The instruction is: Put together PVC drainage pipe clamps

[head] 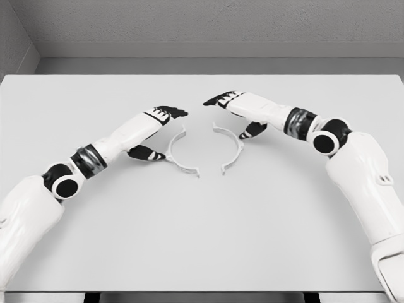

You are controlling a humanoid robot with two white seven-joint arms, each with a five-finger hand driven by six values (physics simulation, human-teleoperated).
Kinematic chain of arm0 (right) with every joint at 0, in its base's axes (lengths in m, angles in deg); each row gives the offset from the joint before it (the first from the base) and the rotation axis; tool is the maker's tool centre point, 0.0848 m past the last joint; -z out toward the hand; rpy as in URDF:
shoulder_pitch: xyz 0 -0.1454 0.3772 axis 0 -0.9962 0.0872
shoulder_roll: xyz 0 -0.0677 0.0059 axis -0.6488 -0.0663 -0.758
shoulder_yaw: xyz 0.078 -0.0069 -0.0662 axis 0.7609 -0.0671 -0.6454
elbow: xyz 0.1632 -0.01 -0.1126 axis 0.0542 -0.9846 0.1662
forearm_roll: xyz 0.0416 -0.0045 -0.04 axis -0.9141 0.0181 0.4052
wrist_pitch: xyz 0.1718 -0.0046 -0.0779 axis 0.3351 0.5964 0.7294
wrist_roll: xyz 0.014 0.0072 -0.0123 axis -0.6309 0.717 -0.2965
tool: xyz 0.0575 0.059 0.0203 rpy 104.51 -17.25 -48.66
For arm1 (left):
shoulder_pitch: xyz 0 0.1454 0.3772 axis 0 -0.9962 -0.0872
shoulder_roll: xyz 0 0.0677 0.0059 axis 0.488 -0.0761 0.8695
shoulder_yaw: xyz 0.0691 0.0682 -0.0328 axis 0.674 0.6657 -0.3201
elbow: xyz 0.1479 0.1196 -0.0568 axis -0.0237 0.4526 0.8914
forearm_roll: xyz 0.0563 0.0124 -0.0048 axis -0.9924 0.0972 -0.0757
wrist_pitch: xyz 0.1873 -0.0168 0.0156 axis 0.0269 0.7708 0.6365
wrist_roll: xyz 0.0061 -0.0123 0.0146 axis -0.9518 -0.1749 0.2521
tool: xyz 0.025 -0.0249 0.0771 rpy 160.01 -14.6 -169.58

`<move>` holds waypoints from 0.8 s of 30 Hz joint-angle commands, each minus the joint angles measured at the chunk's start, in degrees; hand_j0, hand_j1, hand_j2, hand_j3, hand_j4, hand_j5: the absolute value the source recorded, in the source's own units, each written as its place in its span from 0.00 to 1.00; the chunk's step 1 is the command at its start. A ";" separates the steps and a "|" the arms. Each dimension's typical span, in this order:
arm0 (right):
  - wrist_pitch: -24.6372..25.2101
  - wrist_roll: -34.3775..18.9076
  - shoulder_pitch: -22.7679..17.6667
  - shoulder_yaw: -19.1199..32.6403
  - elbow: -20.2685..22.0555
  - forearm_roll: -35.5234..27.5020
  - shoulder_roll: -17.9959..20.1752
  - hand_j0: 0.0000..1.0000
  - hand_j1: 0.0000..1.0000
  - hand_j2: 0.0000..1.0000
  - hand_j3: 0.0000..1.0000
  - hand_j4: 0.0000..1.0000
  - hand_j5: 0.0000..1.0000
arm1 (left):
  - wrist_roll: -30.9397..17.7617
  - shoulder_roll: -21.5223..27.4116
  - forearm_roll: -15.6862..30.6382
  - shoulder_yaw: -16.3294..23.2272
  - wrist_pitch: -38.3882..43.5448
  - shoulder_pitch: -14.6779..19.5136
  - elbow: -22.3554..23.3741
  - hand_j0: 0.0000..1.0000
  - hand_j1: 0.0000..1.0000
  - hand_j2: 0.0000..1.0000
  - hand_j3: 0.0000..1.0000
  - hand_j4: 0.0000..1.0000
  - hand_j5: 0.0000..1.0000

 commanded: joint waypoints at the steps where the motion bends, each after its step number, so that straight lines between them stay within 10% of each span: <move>1: 0.12 0.02 0.00 -0.18 0.03 -0.34 -0.27 1.00 1.00 1.00 1.00 1.00 1.00 | 0.03 -0.30 0.34 -0.03 0.01 -0.09 -0.07 1.00 1.00 1.00 1.00 1.00 1.00; 11: 0.12 0.02 0.97 7.46 0.38 -1.39 3.68 1.00 1.00 1.00 1.00 1.00 1.00 | 0.03 0.23 0.52 -0.39 0.01 0.35 0.46 1.00 1.00 1.00 1.00 1.00 1.00; 17: 0.12 -0.41 -7.20 11.51 18.31 -9.65 16.34 1.00 1.00 1.00 1.00 1.00 1.00 | 0.03 -0.39 0.43 -0.12 0.01 1.14 2.31 1.00 1.00 1.00 1.00 1.00 1.00; 24: 0.12 -0.41 -15.20 15.03 22.00 -17.12 23.02 1.00 1.00 1.00 1.00 1.00 1.00 | 0.03 -1.53 0.43 -0.12 0.01 1.41 3.10 1.00 1.00 1.00 1.00 1.00 1.00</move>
